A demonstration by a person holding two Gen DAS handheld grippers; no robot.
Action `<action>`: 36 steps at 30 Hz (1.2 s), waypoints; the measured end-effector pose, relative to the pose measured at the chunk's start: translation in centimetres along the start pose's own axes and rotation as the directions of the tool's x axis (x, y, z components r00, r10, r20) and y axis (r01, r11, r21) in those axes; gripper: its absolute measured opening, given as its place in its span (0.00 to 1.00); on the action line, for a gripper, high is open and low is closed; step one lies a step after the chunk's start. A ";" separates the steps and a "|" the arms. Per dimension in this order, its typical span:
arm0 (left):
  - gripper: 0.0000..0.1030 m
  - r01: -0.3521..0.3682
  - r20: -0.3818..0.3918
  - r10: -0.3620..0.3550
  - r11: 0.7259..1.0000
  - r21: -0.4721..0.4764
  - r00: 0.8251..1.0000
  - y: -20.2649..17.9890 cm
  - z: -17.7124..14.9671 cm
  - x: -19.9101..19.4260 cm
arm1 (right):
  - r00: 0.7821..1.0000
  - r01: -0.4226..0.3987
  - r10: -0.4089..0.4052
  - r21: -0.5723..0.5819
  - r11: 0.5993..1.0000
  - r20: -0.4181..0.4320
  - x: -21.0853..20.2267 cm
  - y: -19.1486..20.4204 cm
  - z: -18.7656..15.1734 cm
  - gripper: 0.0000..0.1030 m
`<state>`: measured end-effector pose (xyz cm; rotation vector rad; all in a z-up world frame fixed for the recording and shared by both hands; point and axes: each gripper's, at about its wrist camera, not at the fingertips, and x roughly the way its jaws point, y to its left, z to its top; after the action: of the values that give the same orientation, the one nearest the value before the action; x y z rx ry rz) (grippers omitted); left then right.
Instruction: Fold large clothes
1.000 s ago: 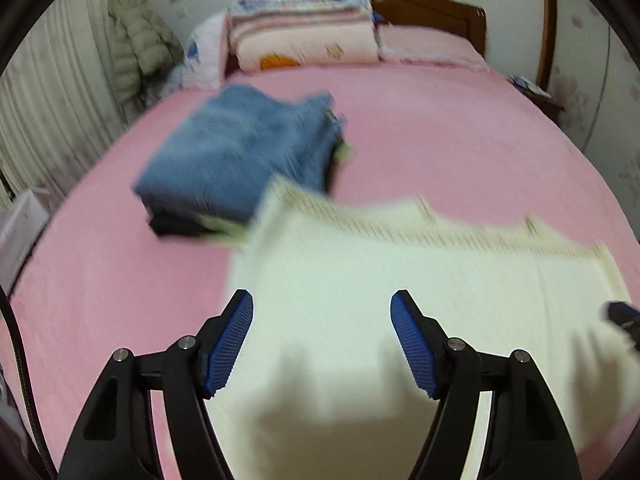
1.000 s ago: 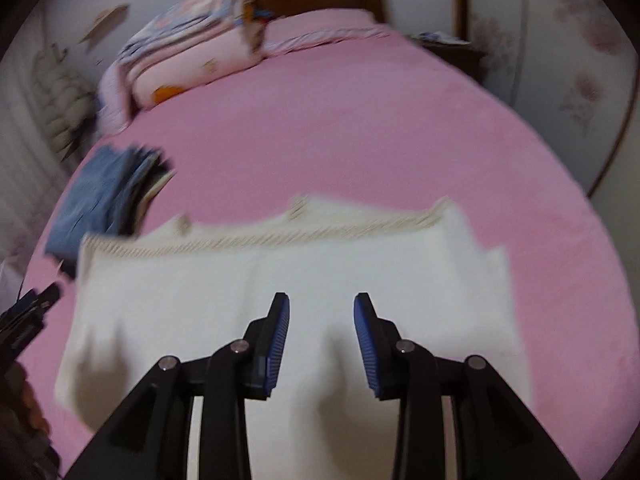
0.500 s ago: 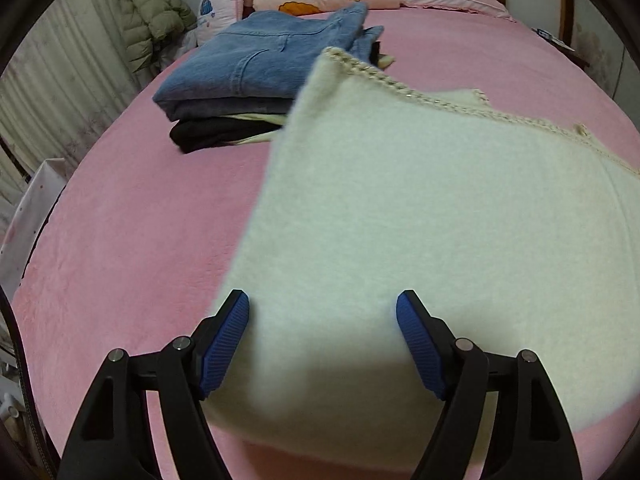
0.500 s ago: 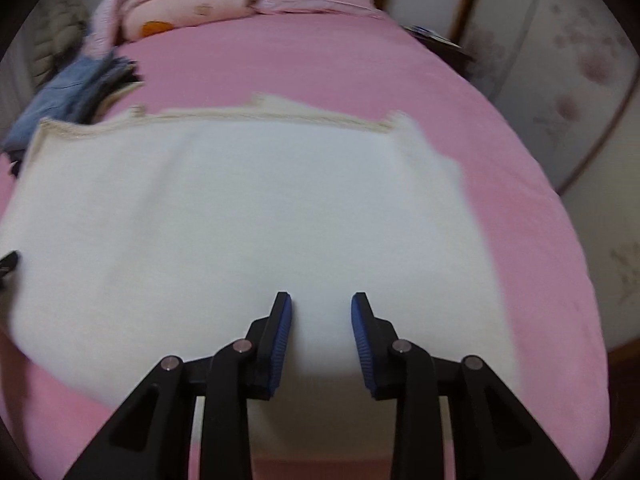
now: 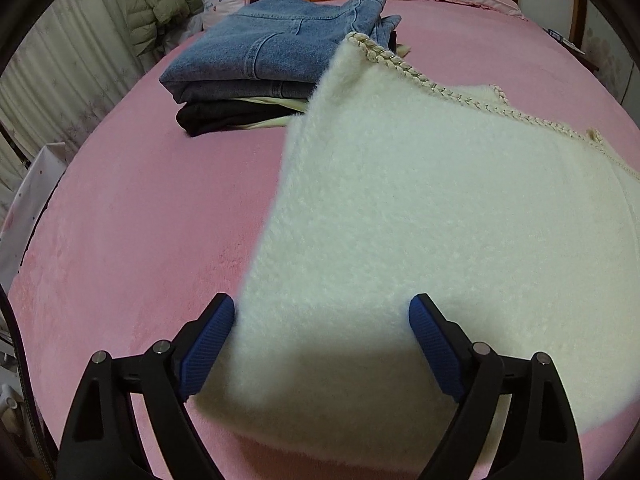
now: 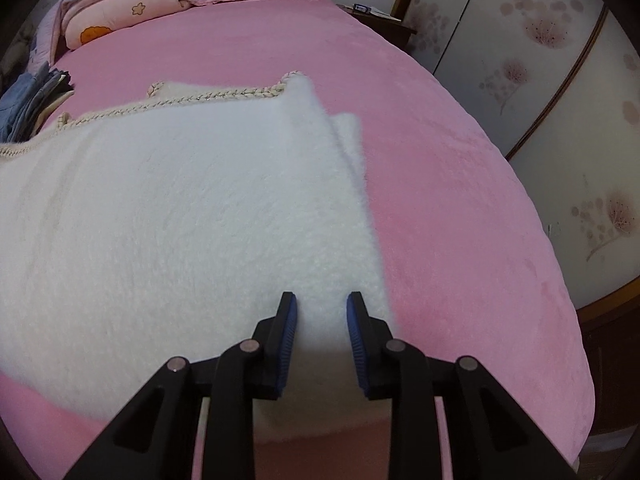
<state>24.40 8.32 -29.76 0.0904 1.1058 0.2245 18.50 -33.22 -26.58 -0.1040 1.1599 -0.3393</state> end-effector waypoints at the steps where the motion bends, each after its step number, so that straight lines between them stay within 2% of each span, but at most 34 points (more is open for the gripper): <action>1: 0.86 0.006 -0.019 -0.006 1.000 -0.007 1.000 0.1 0.1 -0.2 | 1.000 -0.001 0.001 0.000 1.000 -0.009 -0.1 0.0 0.3 0.25; 6: 0.86 0.050 -0.058 -0.053 0.997 -0.056 0.997 0.7 0.8 -2.0 | 0.997 -0.055 0.057 0.046 0.997 -0.042 -0.9 -0.4 1.8 0.25; 17: 0.86 0.158 -0.085 -0.167 0.982 -0.101 0.982 2.0 2.3 -7.4 | 0.981 -0.192 0.191 0.062 0.979 0.031 -7.5 3.1 2.5 0.28; 25: 0.86 0.257 -0.035 -0.265 0.954 -0.158 0.964 3.5 2.3 -11.8 | 0.943 -0.316 0.308 0.051 0.947 0.124 -13.2 6.0 3.2 0.28; 27: 0.86 0.279 -0.023 -0.287 0.945 -0.171 0.958 4.0 2.1 -12.7 | 0.934 -0.333 0.324 0.033 0.942 0.151 -14.8 6.8 3.4 0.32; 28: 0.86 0.298 -0.017 -0.306 0.937 -0.181 0.952 4.3 1.8 -13.2 | 0.929 -0.339 0.330 0.023 0.941 0.166 -15.5 7.2 3.5 0.38; 30: 0.90 0.326 -0.016 -0.335 0.925 -0.197 0.942 4.7 1.5 -13.7 | 0.919 -0.346 0.338 0.003 0.938 0.203 -16.9 7.8 3.6 0.45; 33: 0.96 0.384 -0.029 -0.401 0.893 -0.236 0.915 5.2 0.4 -13.8 | 0.903 -0.359 0.355 -0.030 0.933 0.243 -18.7 8.7 3.7 0.45; 34: 0.96 0.412 -0.034 -0.434 0.874 -0.257 0.900 5.4 -0.1 -13.6 | 0.898 -0.363 0.360 -0.038 0.931 0.252 -19.1 9.0 3.7 0.45; 36: 0.97 0.440 -0.038 -0.469 0.852 -0.285 0.883 5.7 -1.0 -13.0 | 0.889 -0.371 0.372 -0.057 0.927 0.266 -19.7 9.7 3.5 0.45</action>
<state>17.18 10.93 -17.79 -0.4318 1.1608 -0.0518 16.71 -18.23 -10.33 0.0677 0.8816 0.0208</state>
